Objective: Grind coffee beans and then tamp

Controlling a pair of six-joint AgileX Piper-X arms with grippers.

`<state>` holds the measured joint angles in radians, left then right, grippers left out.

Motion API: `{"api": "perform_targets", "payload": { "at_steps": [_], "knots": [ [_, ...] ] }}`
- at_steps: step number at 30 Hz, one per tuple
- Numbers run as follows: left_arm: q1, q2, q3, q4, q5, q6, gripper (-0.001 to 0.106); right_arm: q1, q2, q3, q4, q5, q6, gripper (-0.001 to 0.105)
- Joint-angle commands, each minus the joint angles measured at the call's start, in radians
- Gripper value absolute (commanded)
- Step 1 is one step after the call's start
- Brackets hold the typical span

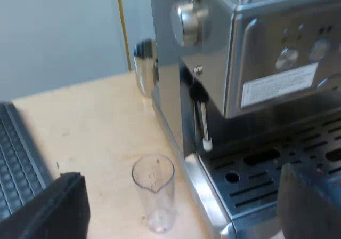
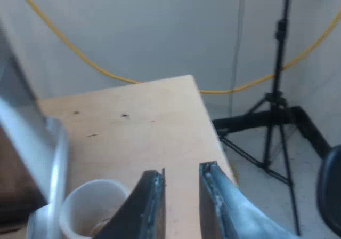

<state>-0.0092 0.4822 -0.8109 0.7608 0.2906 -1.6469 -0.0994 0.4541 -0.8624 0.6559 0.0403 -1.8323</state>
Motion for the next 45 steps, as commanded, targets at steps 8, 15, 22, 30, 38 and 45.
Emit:
{"api": "perform_targets", "payload": {
  "at_steps": [8, 15, 22, 30, 38, 45],
  "knots": [
    [0.001, -0.196, 0.06, 0.006, -0.011, -0.024, 0.073, -0.001, -0.147, -0.012, 0.128, -0.04, -0.166, 0.018],
    [0.001, -0.33, 0.122, 0.014, -0.011, -0.04, 0.073, -0.001, -0.284, -0.004, 0.136, -0.04, -0.161, 0.018],
    [0.001, -0.423, 0.13, 0.102, -0.029, -0.04, 0.073, -0.001, -0.384, 0.036, 0.141, -0.046, -0.096, 0.018],
    [0.001, -0.506, 0.133, 0.161, -0.028, -0.04, 0.073, -0.001, -0.502, 0.088, 0.197, -0.16, -0.07, 0.018],
    [0.001, -0.535, 0.147, 0.239, -0.027, -0.04, 0.073, -0.001, -0.511, 0.086, 0.254, -0.217, -0.07, 0.018],
    [0.001, -0.535, 0.219, 0.213, -0.027, -0.04, 0.073, -0.001, -0.511, 0.116, 0.254, -0.224, -0.07, 0.018]
  ]
}}
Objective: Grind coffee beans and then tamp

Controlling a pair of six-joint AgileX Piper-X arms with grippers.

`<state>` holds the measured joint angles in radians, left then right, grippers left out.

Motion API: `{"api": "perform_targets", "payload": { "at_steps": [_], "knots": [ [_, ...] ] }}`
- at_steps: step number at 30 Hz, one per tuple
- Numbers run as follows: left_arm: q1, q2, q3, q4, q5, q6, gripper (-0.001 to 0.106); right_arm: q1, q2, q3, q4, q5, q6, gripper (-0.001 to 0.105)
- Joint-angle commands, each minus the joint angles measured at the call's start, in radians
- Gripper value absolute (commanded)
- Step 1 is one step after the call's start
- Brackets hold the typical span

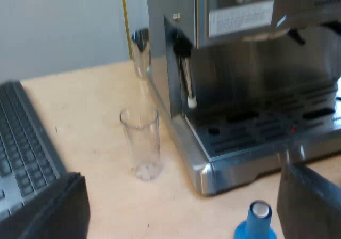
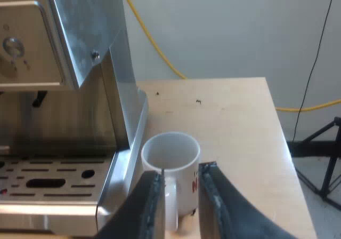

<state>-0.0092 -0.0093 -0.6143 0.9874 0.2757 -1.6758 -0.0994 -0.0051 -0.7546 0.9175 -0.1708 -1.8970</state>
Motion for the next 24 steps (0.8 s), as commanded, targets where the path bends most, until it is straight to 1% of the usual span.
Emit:
{"api": "perform_targets", "payload": {
  "at_steps": [1, 5, 9, 13, 18, 24],
  "knots": [
    [0.001, -0.042, 0.028, -0.015, -0.012, -0.011, 0.073, -0.001, -0.052, 0.014, -0.008, -0.013, -0.006, 0.018],
    [0.001, -0.042, 0.076, -0.024, -0.013, -0.011, 0.073, -0.001, -0.049, 0.055, -0.008, -0.013, 0.026, 0.018],
    [0.001, -0.042, 0.106, -0.028, -0.013, -0.011, 0.073, -0.001, -0.049, 0.101, -0.008, -0.018, 0.029, 0.018],
    [0.001, -0.042, 0.122, -0.031, -0.013, -0.011, 0.073, -0.001, -0.049, 0.145, -0.008, -0.02, 0.037, 0.018],
    [0.001, -0.042, 0.15, -0.067, -0.013, -0.011, 0.073, -0.001, -0.049, 0.201, -0.008, -0.028, 0.037, 0.018],
    [0.001, -0.042, 0.152, -0.069, -0.011, -0.011, 0.073, -0.001, -0.049, 0.245, -0.002, -0.028, 0.039, 0.018]
  ]
}}
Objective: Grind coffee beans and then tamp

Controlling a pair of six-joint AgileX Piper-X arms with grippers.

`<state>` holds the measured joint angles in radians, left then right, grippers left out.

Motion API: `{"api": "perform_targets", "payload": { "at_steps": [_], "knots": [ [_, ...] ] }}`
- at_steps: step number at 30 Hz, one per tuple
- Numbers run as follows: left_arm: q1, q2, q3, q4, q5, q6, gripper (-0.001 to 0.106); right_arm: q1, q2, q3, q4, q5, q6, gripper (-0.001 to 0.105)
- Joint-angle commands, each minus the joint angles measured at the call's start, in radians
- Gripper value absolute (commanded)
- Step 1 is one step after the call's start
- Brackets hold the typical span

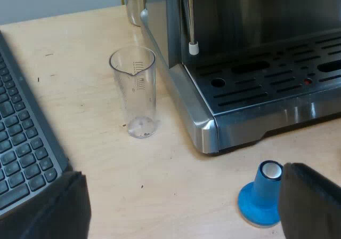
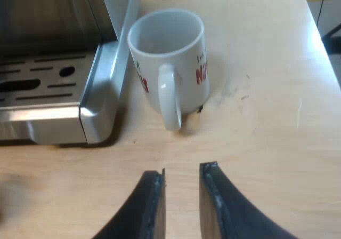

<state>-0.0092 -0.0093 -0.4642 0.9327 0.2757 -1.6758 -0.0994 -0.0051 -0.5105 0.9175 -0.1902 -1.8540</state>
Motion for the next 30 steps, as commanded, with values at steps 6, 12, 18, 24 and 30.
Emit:
{"api": "perform_targets", "payload": {
  "at_steps": [6, 12, 18, 24, 30],
  "knots": [
    [0.001, -0.042, 0.002, -0.014, -0.011, -0.011, 0.073, -0.001, -0.049, 0.006, 0.074, -0.009, -0.004, 0.018],
    [0.001, -0.042, 0.002, -0.014, -0.011, -0.011, 0.073, -0.001, -0.049, 0.006, 0.073, -0.009, -0.004, 0.018],
    [0.001, -0.042, 0.002, -0.014, -0.011, -0.011, 0.073, -0.001, -0.048, 0.004, 0.073, 0.0, 0.036, 0.018],
    [0.001, -0.042, 0.002, -0.014, -0.011, -0.011, 0.073, -0.001, -0.048, 0.004, 0.073, 0.0, 0.036, 0.018],
    [0.001, -0.042, 0.002, -0.014, -0.011, -0.011, 0.073, -0.001, -0.047, 0.004, 0.073, 0.0, 0.036, 0.018]
  ]
}}
